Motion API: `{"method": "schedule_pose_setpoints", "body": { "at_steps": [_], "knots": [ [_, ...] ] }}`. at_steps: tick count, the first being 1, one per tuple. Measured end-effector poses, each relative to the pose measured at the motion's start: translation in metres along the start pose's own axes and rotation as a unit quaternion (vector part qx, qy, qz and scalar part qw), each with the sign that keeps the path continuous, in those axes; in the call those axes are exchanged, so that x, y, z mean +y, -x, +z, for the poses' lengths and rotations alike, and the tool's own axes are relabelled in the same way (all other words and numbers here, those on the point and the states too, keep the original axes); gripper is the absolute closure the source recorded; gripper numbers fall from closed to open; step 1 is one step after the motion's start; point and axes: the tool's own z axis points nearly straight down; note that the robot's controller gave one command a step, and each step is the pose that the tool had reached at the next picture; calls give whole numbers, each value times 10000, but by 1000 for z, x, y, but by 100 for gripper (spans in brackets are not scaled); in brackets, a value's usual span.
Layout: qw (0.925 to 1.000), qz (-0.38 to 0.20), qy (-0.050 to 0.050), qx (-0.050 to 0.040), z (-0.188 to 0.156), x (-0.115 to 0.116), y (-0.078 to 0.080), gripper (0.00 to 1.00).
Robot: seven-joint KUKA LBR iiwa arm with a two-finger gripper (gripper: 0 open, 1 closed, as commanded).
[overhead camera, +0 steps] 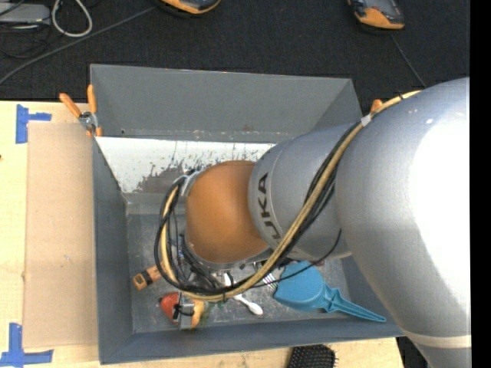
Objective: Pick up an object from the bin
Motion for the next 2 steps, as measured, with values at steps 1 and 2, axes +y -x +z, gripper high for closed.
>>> {"method": "schedule_pose_setpoints", "body": {
  "at_steps": [1,2],
  "knots": [
    [9984,561,9,-25,22,-8,-6,100],
    [9984,568,9,-26,22,-8,-6,100]
  ]
}}
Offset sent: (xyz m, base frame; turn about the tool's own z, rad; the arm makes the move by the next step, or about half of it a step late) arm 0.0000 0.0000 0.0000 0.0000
